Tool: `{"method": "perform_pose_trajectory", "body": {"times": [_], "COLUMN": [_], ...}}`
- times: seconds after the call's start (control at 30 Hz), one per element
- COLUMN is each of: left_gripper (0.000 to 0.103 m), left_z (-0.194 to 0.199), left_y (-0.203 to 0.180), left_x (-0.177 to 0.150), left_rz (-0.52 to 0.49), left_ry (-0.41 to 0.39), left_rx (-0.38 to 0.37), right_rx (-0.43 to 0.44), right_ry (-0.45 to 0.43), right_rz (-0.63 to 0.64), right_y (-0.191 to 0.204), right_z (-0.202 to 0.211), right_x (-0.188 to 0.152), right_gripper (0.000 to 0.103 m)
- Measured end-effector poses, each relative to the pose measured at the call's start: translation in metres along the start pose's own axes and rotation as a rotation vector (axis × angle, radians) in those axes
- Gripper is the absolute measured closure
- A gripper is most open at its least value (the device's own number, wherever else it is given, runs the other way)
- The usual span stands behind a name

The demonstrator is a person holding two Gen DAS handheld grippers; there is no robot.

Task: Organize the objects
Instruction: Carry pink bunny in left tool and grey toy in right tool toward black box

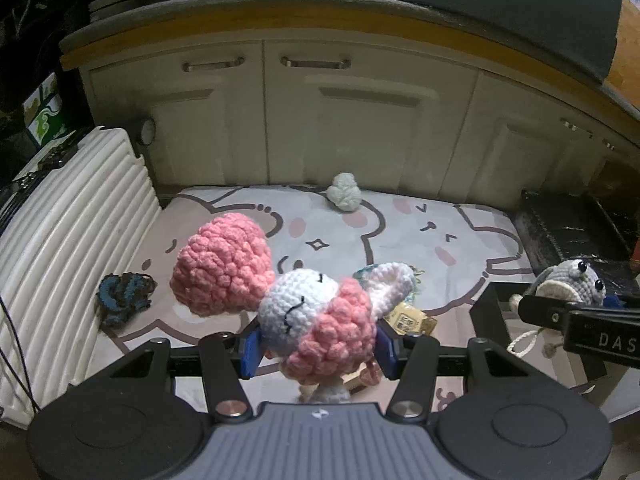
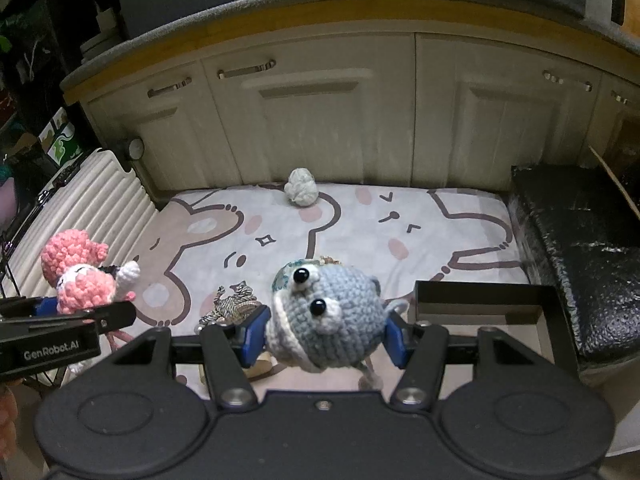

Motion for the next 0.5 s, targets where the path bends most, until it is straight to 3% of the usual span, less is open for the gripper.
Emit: {"method": "perform_pose_trajectory", "body": {"times": [0.5], "left_gripper": [0.048], "left_z": [-0.012], "left_y": [-0.068], "left_x": [-0.001], "left_rz": [-0.045], "left_ry": [0.024], "left_rx": [-0.089], "right_rx": [-0.096], "right_ry": [-0.009], "right_rz": [-0.126], "right_y": [-0.074], "right_z": [0.013], "right_x": [-0.011], "right_gripper": [0.043]}}
Point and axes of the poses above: each gripper's, at about its wrist camera, not at the fingertips, and z roughly against the way its jaws point, y to its left, x to its top, the point moved 9 cm from there along -z, roughly the way its jaws point, and after that the axes turned 4 degrees about z, right-handed, at the moved point
